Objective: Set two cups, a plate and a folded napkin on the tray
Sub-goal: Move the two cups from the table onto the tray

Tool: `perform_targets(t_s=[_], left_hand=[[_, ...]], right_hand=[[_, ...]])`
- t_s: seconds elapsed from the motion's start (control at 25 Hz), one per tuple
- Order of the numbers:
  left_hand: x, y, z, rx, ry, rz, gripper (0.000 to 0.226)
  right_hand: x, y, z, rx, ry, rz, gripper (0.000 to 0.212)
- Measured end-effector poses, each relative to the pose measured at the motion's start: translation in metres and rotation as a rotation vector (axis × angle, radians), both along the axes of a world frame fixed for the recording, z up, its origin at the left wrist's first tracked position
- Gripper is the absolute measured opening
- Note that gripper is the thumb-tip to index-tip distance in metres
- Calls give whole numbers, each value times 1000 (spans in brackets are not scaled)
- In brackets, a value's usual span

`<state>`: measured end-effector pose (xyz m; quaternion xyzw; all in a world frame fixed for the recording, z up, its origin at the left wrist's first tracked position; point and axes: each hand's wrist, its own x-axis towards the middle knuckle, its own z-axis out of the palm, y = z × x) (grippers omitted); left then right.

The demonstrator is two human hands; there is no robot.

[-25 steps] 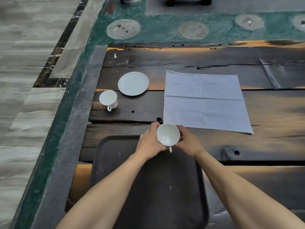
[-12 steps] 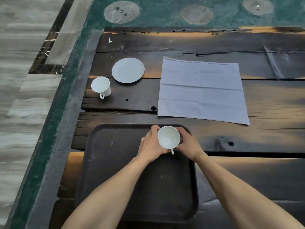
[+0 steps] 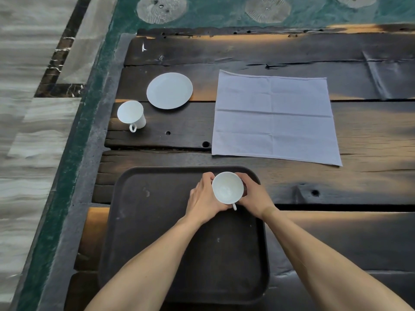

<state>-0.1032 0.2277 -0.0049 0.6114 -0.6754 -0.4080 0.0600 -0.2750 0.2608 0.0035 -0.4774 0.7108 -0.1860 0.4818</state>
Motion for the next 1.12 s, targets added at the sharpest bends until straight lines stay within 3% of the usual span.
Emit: perform_targets(t_s=[0.32,0.48,0.8,1.12], left_hand=[[-1,1,0,22,-4,16,82],[3,4,8,24,-44,1,83],[32,32,23,-20,-231,-64,71],[70,65,45,-119,-418,-188,69]], right_hand=[[7,3,0,-1,43,-45,58],[9,11,6,39,171,-38,58],[17,44,25,68,462,114,44],[50,70,48,-14,535,267,36]])
